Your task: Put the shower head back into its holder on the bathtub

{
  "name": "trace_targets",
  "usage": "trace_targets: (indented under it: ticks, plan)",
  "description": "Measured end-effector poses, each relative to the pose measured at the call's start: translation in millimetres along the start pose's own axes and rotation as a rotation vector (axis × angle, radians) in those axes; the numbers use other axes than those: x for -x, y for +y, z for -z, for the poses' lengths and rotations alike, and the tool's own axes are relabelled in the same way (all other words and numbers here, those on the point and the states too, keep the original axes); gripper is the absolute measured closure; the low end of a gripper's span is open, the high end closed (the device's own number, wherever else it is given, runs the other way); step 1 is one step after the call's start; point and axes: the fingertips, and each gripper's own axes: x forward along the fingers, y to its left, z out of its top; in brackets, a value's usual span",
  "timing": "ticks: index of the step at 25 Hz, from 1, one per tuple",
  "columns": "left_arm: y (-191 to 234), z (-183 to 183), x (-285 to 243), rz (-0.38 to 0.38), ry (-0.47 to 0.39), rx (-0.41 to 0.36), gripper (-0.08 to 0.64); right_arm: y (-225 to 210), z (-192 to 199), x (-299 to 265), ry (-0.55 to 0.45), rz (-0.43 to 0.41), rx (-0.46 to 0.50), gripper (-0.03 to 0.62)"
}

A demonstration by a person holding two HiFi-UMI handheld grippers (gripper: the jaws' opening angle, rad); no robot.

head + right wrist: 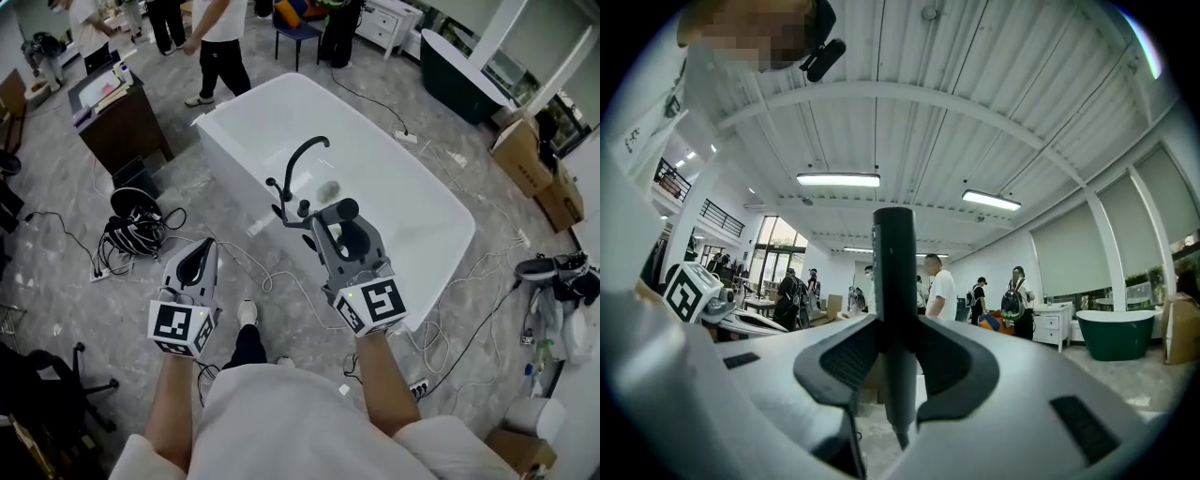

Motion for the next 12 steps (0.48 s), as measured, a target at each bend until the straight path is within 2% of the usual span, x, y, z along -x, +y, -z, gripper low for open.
trace_targets:
  ticks: [12]
  plan:
    - [52.8,-16.1,-80.5,0.093,0.003,-0.015,0.551,-30.2,-25.6,-74.4,-0.077,0.041,-0.021,0.457]
